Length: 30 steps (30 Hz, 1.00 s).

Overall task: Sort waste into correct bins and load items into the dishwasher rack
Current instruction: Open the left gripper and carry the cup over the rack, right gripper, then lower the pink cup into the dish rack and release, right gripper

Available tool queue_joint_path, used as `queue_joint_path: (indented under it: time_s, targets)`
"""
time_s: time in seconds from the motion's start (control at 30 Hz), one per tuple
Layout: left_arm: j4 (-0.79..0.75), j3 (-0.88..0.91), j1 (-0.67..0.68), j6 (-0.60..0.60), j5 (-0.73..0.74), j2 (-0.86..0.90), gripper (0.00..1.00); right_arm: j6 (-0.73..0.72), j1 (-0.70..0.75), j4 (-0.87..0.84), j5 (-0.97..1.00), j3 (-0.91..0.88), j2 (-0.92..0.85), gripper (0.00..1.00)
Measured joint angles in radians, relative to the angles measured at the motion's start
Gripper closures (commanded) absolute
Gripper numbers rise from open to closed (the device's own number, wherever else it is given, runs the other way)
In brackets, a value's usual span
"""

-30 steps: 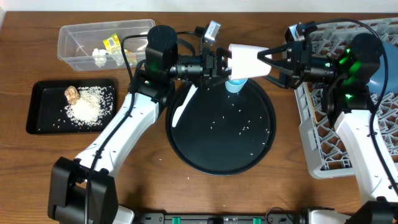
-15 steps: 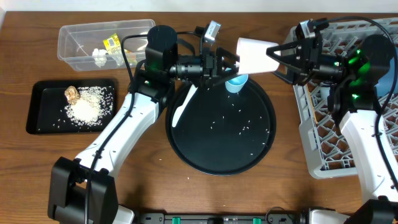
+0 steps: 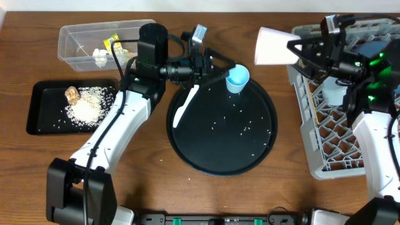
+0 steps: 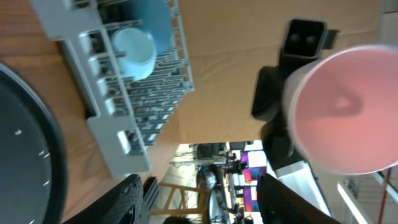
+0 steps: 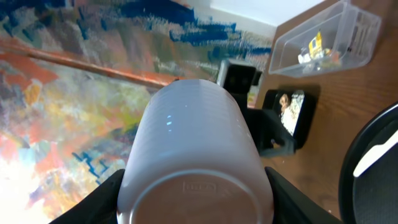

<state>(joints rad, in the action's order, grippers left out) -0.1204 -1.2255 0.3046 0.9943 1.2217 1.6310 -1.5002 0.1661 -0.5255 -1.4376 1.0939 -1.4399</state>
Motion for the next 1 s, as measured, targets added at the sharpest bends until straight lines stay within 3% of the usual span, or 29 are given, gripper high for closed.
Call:
queue_joint_path:
  time_s: [0.4,0.57,0.8,1.0]
  targets:
    - [0.085,0.0,0.0,-0.11,-0.025,0.0,0.4,0.158,0.0,0.01,0.1,0.0,0.0,0.71]
    - [0.117,0.0,0.0,-0.134,-0.024,0.0,0.39,0.274,0.0,0.136,0.171,0.0,0.0,0.68]
    - [0.197,0.0,0.0,-0.191,-0.026,0.0,0.4,0.581,0.0,0.638,0.385,0.025,-0.001,0.69]
    - [0.246,0.0,0.0,-0.258,-0.029,0.0,0.39,0.856,0.0,1.173,0.811,0.249,-0.02,0.63]
